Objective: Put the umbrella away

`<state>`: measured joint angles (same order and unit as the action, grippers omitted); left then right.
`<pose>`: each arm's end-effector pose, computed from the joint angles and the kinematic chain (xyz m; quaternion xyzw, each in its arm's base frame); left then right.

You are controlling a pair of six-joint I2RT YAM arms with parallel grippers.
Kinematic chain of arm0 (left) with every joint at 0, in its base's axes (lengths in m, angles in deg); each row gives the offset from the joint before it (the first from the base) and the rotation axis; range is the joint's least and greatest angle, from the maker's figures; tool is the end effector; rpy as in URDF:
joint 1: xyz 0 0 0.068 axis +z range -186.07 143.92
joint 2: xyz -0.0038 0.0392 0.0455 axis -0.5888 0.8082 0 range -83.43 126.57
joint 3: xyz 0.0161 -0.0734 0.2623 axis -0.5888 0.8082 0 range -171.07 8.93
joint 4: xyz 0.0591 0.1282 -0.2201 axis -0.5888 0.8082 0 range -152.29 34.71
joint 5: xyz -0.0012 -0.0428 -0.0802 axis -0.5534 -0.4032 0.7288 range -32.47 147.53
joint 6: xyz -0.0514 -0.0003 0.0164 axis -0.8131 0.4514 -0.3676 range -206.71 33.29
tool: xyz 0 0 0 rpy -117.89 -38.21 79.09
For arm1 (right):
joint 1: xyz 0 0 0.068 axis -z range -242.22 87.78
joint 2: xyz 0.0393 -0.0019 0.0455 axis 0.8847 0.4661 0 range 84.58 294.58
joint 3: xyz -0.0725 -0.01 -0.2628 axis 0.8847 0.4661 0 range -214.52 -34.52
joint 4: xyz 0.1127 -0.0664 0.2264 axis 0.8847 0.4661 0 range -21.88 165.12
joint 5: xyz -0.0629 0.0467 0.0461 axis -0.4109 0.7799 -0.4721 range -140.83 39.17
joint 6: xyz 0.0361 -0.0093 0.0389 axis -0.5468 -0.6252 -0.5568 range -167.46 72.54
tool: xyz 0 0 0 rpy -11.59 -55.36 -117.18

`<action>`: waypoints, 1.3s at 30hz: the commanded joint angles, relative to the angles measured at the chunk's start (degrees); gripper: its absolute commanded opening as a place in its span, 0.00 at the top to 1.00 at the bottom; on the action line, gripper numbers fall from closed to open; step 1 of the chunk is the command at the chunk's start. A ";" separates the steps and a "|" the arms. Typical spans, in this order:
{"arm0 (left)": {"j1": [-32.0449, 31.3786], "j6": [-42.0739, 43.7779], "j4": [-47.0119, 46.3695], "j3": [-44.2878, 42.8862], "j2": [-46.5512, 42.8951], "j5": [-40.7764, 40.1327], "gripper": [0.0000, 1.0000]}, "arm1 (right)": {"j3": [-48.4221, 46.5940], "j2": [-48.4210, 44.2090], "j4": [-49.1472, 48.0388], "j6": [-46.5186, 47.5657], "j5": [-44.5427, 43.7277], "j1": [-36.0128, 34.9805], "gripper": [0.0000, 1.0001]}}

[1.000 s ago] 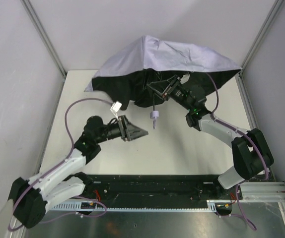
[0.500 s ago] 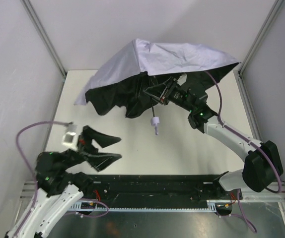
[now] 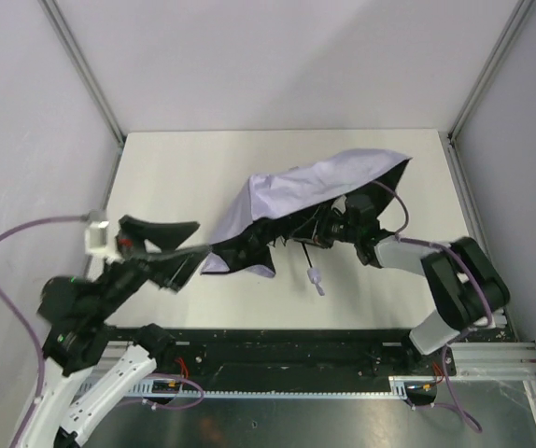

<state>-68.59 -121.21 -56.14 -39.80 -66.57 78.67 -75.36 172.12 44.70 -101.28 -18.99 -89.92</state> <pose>0.0271 -0.0325 0.4169 0.1463 0.5256 -0.5409 0.6401 0.2712 0.1636 0.1989 0.0346 0.8165 0.5188 0.2509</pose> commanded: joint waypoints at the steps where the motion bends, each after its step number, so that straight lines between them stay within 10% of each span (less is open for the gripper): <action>1: 0.11 -3.63 8.03 -0.33 9.85 -14.73 0.17 | 3.29 8.72 -13.39 6.18 7.37 0.27 1.00; 17: 7.68 -5.28 6.73 4.56 22.18 -2.61 0.13 | 17.33 19.63 -65.61 3.86 16.17 -1.00 1.00; 39: 10.58 -5.54 -0.89 -5.68 24.98 12.03 0.01 | 9.46 -13.71 -56.82 8.11 33.64 0.17 1.00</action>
<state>-58.40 -124.90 -51.00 -44.23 -44.82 81.45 -61.50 162.46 -4.18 -96.32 12.11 -89.57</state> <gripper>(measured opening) 0.993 0.267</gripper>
